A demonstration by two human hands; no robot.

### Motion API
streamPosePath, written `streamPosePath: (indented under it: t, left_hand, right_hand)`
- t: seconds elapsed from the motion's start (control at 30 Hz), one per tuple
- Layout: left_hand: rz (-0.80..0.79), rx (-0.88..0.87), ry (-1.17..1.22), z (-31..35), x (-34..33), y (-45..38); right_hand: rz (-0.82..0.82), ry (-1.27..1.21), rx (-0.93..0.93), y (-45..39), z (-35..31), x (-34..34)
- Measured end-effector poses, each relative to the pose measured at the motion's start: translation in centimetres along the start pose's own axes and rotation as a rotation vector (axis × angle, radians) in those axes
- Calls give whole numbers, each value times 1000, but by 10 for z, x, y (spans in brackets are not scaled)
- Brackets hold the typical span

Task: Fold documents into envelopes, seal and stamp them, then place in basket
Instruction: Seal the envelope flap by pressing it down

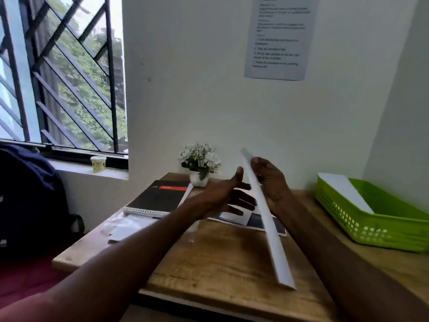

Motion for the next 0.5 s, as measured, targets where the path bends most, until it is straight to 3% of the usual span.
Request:
streamPosePath:
  t: [0.13, 0.3, 0.43, 0.5]
  left_hand:
    - [126, 32, 263, -10, -8, -33]
    - [-25, -6, 547, -18, -1, -56]
    - [67, -8, 599, -22, 10, -58]
    - [134, -21, 624, -21, 18, -56]
  right_hand:
    - [74, 235, 56, -24, 18, 14]
    - [33, 315, 158, -47, 32, 25]
    - [86, 700, 275, -66, 38, 35]
    - [58, 843, 217, -70, 43, 38]
Point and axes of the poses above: each hand's wrist, its own y-axis away from the middle knuckle, its own x-axis out of the back of the hand, z = x × y, the point moved 5 cm from there along -y, towards the middle knuckle, and after that the axes turned 5 degrees about -y, right-handed, at the moved point
